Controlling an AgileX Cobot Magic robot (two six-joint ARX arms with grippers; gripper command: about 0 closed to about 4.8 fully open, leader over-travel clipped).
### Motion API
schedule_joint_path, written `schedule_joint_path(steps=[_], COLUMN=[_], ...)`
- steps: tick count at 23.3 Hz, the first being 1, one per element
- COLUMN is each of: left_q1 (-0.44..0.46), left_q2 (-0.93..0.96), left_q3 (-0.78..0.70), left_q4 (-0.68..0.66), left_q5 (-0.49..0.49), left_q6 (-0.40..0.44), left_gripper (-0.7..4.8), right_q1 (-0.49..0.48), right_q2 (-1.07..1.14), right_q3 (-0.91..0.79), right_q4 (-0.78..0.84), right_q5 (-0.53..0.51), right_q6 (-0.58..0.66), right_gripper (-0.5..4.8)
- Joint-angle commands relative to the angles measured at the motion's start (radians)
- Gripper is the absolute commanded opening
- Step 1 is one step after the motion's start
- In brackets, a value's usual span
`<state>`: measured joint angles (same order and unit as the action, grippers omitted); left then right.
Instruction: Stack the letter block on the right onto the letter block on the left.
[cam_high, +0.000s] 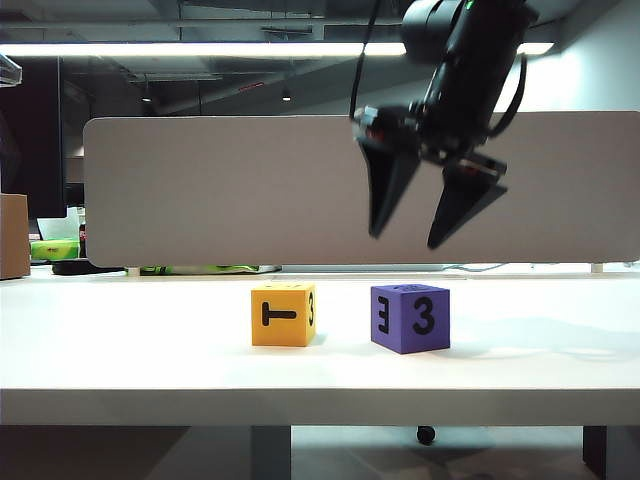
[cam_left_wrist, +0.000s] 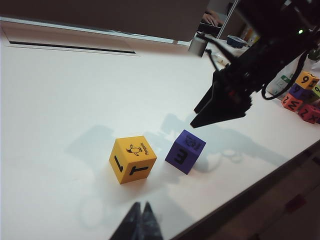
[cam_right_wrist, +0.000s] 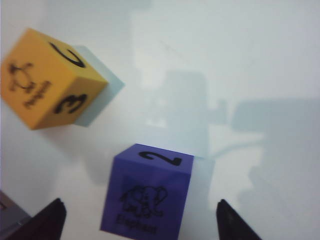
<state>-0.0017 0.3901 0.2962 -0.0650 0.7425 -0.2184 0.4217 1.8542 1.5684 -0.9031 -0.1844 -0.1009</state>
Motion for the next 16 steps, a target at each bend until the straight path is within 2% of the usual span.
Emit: schedule_joint_path(steps=[1, 16], left_q1=[0.001, 0.001], left_q2=[-0.003, -0.003], left_q3=[0.005, 0.005], left_q4=[0.013, 0.013], left_q5=[0.035, 0.048], left_q6=[-0.006, -0.006], left_gripper=[-0.05, -0.05], right_q1=[0.003, 0.042], right_q2=[0.038, 0.107], right_q3=[0.005, 0.005], right_q4=[-0.022, -0.036], right_q5=[0.008, 0.014], right_q6=[-0.005, -0.004], right_gripper=[4.32, 4.32])
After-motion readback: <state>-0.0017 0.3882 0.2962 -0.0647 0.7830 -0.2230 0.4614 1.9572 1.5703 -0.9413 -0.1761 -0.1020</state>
